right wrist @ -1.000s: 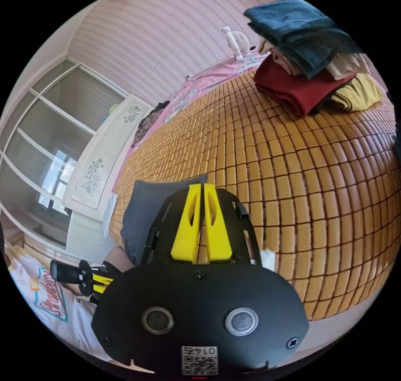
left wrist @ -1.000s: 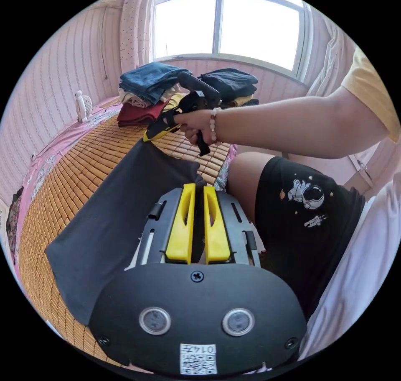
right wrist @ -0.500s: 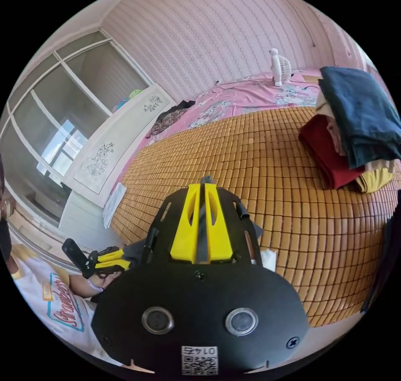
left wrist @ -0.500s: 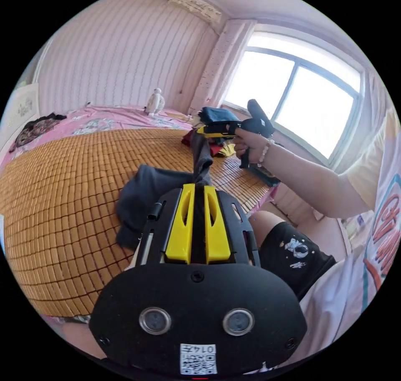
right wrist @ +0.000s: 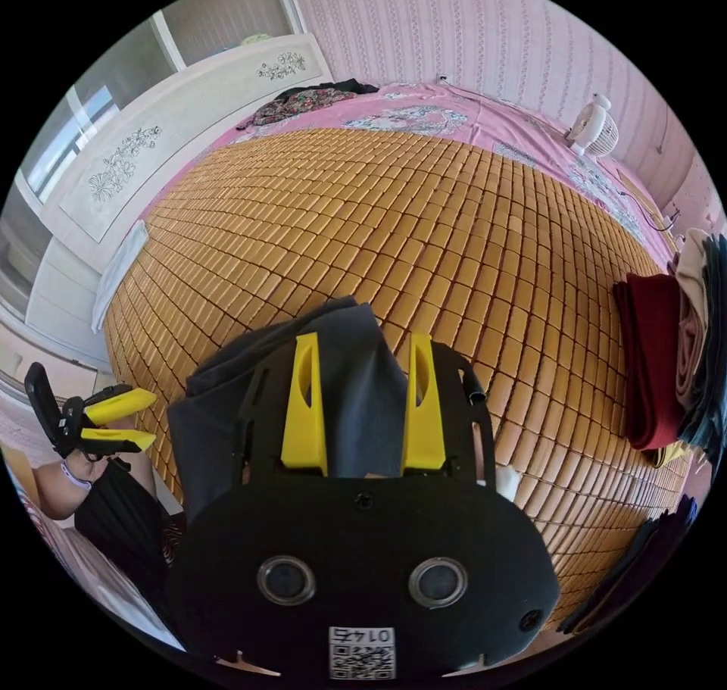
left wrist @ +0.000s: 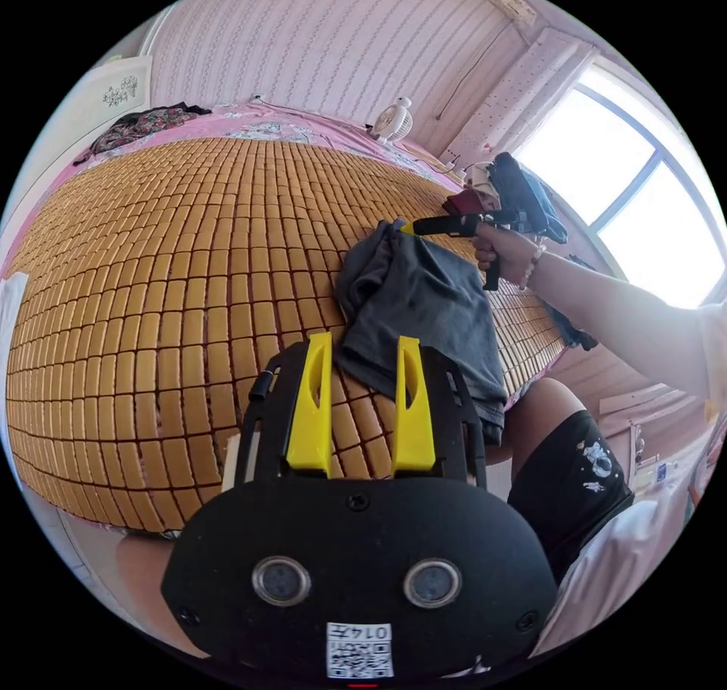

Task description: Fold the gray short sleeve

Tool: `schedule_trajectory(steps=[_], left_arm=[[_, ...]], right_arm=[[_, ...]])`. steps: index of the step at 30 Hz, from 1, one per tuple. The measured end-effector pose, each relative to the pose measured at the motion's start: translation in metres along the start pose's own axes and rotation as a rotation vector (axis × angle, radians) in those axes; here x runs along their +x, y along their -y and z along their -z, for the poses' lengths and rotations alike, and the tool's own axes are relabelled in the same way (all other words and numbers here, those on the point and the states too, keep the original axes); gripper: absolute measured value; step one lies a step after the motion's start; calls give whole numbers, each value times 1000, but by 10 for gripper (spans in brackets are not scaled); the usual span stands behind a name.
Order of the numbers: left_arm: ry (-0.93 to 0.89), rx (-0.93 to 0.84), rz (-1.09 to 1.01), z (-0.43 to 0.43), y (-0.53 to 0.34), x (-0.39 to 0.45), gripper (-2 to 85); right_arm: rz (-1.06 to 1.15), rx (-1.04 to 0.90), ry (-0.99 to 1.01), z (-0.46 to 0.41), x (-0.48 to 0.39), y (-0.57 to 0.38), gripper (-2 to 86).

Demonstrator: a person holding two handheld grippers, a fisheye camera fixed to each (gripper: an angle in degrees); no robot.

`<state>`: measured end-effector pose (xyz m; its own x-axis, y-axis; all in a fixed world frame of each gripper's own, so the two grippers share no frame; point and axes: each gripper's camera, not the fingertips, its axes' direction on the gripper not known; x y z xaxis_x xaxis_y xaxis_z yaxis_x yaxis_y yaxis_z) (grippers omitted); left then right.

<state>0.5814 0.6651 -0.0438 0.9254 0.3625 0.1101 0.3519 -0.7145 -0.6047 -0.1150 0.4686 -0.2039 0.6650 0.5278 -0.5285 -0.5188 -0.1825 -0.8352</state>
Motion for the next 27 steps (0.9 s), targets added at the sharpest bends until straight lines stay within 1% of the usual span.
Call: schedule_trajectory(steps=[2, 3, 4, 6, 10, 13, 15, 19, 23, 25, 27], left_arm=[[6, -44, 1, -9, -3, -4, 114], [16, -78, 6, -15, -6, -7, 95], [31, -78, 8, -16, -9, -9, 85], [119, -52, -18, -12, -19, -11, 49], [114, -26, -47, -2, -34, -19, 7], [123, -3, -72, 16, -45, -21, -4], [100, 35, -93, 38, -56, -21, -7], [46, 104, -118, 81, -75, -16, -9], [29, 191, -145, 142, -104, -9, -9], [13, 234, -137, 170, -117, -9, -9], [34, 287, -149, 211, -135, -7, -9]], right_arm=[[11, -44, 5, -13, -4, 15, 147], [26, -62, 7, -20, -8, 23, 133], [37, -59, 20, -21, -10, 27, 123], [57, -55, 98, -22, -13, 39, 86], [23, -30, 188, -13, -7, 48, 62], [25, 74, 246, 21, -4, 43, 57], [66, 160, 269, 62, -11, 33, 55], [133, 279, 269, 131, -29, 8, 53], [186, 398, 283, 205, -52, -14, 53], [205, 440, 292, 232, -66, -15, 53], [255, 485, 305, 261, -92, -8, 53]])
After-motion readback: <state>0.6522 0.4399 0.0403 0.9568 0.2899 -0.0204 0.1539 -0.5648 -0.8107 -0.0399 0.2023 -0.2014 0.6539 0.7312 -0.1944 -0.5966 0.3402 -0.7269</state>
